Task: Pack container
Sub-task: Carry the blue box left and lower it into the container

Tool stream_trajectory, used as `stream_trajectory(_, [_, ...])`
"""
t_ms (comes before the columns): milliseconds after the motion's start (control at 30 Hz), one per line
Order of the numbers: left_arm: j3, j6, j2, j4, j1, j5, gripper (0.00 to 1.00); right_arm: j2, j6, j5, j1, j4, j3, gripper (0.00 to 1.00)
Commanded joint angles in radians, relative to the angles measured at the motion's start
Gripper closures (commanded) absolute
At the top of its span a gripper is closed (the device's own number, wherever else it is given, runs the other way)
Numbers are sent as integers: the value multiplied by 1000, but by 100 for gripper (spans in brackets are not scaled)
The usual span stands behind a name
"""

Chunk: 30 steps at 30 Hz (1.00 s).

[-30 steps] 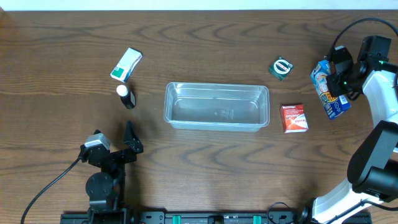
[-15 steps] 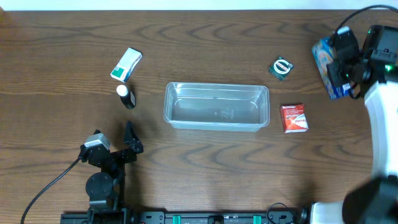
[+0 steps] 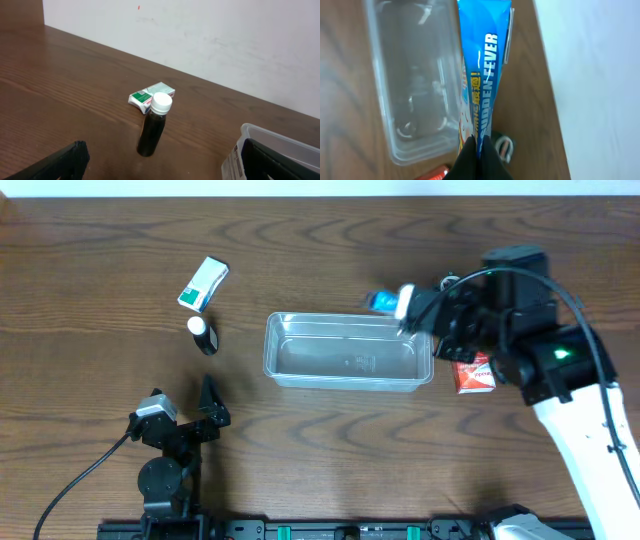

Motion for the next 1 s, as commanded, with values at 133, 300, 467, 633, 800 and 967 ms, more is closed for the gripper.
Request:
stream_trajectory(133, [-21,16,0,-37,5,-5,2,66,-63,-5,80,-34,10,99])
stream_trajectory(300, [-21,16,0,-37,5,-5,2,137,-59,0,137,-44,10,99])
stream_trajectory(467, [-21,16,0,-37,5,-5,2,215,-39,106,197,-40,10,99])
stream_trajectory(633, [-21,16,0,-37,5,-5,2,275,-36,169,237,-20,10,99])
stream_trajectory(800, [-21,16,0,-37,5,-5,2,292,-16,172,240,53,9,99])
stream_trajectory(967, [-21,16,0,-37,5,-5,2,292,-6,172,240,102,9,99])
